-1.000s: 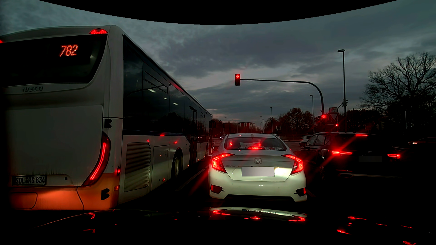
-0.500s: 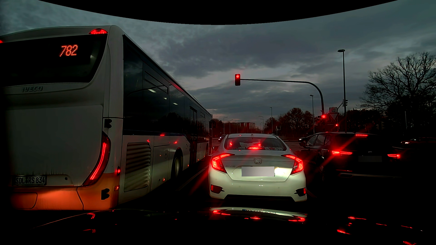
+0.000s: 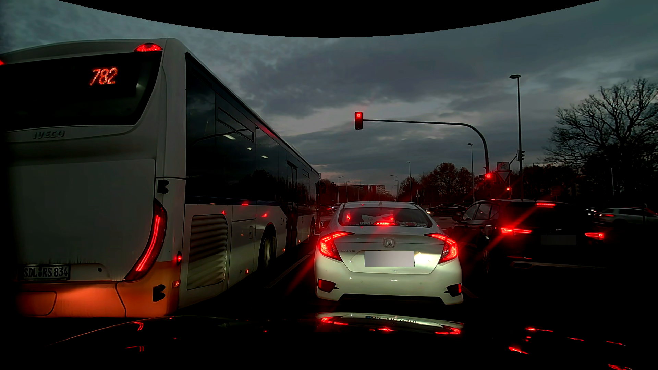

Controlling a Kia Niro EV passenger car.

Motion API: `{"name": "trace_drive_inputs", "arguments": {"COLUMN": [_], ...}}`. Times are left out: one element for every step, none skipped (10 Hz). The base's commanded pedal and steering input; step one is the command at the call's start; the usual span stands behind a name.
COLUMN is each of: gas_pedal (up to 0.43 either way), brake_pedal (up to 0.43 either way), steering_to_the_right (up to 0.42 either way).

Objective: Follow the waypoints while adhering to traffic rules and regulations

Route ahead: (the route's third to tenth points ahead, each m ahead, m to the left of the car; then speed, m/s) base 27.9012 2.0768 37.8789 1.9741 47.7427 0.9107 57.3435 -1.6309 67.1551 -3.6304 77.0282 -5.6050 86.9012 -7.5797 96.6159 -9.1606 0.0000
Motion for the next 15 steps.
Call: {"name": "trace_drive_inputs", "arguments": {"gas_pedal": [0.000,0.000,0.000,0.000,0.000,0.000,0.000,0.000,0.000,0.000,0.000,0.000,0.000,0.000,0.000], "brake_pedal": [0.366,0.366,0.366,0.366,0.366,0.366,0.366,0.366,0.366,0.366,0.366,0.366,0.366,0.366,0.366], "steering_to_the_right": [0.014,0.014,0.014,0.014,0.014,0.014,0.014,0.014,0.014,0.014,0.014,0.014,0.014,0.014,0.014]}}
